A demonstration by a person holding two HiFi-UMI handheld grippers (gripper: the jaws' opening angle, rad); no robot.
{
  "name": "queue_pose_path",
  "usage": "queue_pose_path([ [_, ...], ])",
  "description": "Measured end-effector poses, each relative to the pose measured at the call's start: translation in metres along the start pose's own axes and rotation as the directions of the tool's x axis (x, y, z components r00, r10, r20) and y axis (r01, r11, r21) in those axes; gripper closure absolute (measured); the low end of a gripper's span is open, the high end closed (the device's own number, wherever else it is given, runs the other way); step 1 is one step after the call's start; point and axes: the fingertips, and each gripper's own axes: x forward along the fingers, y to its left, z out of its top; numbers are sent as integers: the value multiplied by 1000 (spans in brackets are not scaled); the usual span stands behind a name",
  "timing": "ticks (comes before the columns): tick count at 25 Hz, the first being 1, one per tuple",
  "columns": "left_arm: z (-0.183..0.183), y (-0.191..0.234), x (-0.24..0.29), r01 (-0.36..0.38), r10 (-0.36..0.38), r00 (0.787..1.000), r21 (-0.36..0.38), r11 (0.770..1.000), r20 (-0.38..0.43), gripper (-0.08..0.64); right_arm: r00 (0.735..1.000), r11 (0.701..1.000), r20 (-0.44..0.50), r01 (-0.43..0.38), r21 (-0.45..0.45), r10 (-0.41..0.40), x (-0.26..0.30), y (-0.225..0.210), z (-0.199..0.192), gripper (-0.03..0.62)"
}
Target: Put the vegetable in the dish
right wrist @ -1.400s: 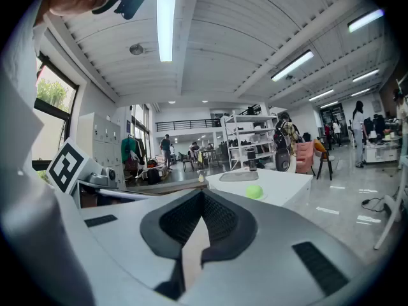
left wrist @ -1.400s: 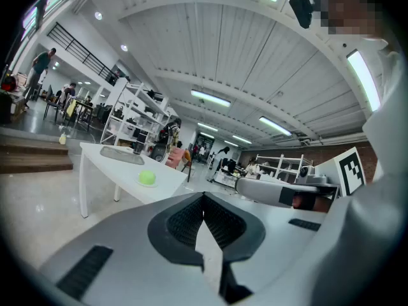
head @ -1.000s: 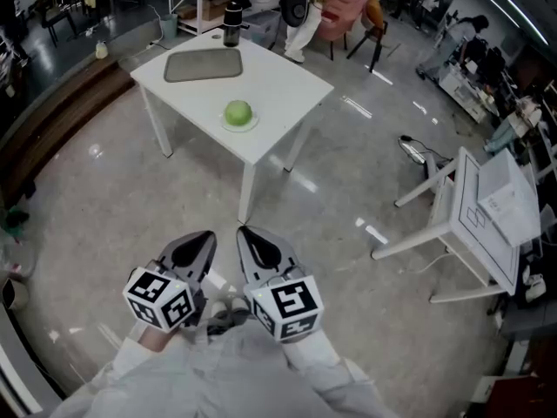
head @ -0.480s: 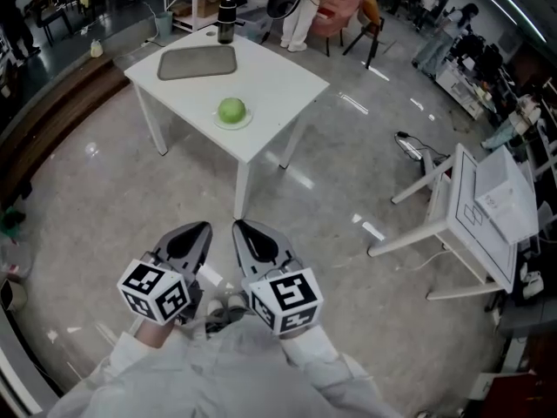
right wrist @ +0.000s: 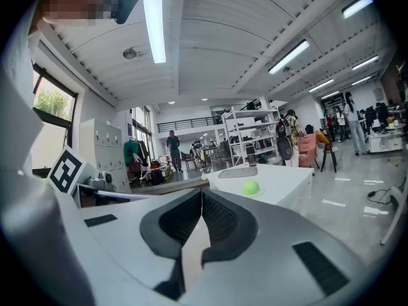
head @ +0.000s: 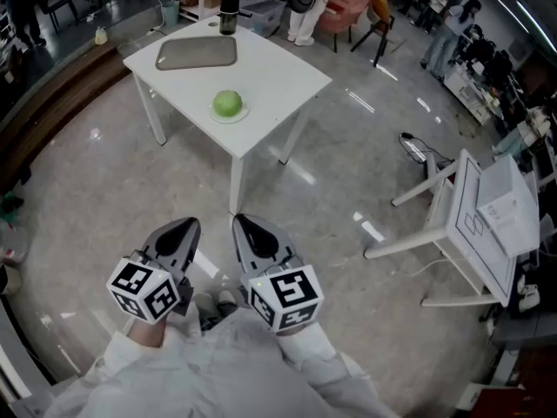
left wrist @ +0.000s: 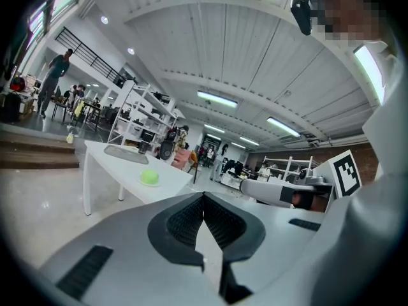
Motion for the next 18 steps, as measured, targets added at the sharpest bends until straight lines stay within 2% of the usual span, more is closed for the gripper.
queue_pose_path([
  [7, -14, -4, 15, -13, 13, 1000, -7, 1000, -26, 551, 999, 999, 23, -29, 29, 28, -1, -12, -4, 578],
  [11, -10, -5, 30, -7, 7, 1000, -22, 1000, -3, 551, 999, 999, 27, -19, 45, 17, 5, -29, -4, 578],
  [18, 1, 29, 55, -33, 32, 999, -13, 999, -32, 551, 1000, 997, 18, -8, 76, 6, 39, -51, -5, 578],
])
